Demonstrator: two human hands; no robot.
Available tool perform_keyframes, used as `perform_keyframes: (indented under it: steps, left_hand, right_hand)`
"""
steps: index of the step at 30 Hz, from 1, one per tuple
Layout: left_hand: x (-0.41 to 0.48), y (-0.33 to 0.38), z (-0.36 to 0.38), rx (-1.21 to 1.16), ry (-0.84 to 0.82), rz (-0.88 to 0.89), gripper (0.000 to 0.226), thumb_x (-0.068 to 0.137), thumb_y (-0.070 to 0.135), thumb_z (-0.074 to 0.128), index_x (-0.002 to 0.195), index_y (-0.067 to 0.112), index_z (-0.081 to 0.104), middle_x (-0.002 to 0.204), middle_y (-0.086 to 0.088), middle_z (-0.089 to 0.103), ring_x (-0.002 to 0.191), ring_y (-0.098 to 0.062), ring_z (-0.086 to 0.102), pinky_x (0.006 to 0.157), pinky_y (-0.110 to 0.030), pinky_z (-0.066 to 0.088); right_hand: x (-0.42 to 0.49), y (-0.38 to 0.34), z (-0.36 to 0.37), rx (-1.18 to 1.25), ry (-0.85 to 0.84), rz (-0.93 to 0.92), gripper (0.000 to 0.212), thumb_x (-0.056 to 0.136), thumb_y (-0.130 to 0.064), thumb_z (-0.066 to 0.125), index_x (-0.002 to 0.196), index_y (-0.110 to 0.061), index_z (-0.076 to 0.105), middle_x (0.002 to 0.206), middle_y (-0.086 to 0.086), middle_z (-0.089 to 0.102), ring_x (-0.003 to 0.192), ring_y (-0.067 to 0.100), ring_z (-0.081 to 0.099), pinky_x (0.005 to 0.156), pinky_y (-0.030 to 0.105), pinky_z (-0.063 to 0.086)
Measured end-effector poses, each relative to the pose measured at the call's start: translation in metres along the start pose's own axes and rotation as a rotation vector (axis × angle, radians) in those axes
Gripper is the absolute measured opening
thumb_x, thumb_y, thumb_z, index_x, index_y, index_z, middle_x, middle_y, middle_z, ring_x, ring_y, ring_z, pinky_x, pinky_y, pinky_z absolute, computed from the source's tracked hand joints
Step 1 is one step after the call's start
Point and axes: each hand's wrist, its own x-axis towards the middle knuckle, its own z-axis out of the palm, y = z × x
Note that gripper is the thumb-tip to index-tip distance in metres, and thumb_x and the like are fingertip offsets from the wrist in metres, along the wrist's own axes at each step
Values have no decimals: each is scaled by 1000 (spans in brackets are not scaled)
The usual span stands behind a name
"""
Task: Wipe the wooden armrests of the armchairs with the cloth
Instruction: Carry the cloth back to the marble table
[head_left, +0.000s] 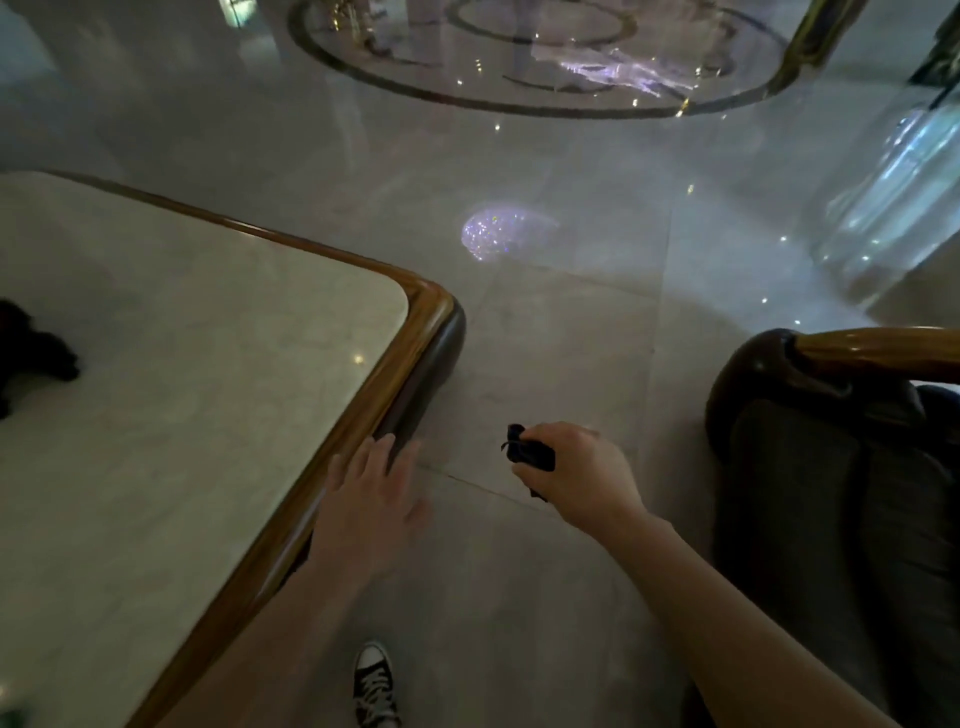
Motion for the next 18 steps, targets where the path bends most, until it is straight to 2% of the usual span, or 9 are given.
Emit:
perform_keyframes:
  steps: [5,9,13,16,18]
  left_hand:
    - [16,-70,-3,7,-7,-57,68,96,58,27,155,27,14,162,-4,22,149,-25,18,118,-52,18]
    - [28,-130,-10,-2,-23,-97,68,96,59,25,155,28,15,162,-2,21,149,-25,19,118,-51,20]
    - [41,-177,-17,-23,-37,-147,67,95,57,26,155,28,15,162,-3,21,150,-25,17,119,-51,17]
    - [51,-204,-19,-71,-22,-190,65,96,54,33,154,25,23,161,-6,27,149,-28,21,118,-54,18]
    - [59,-219,-15,-67,-43,-223,67,96,55,32,155,27,17,162,-5,23,150,-27,18,119,-54,16]
  right_hand:
    - [47,-53,33,11,-29,-17,14,86,-39,69,99,-34,71,85,-12,65,71,5,59,61,28,52]
    - [84,-100,59,11,-51,-24,10,85,-36,70,94,-33,71,80,-14,66,66,0,57,60,29,53]
    - [120,-140,84,17,-95,-48,16,85,-38,70,100,-35,71,88,-12,69,74,8,63,67,34,56]
    - [148,-162,102,10,-159,-84,22,86,-40,71,108,-35,71,93,-11,70,80,10,65,68,31,55]
    - [167,-172,113,4,-204,-114,19,87,-40,70,105,-34,71,91,-10,69,78,10,65,67,32,56]
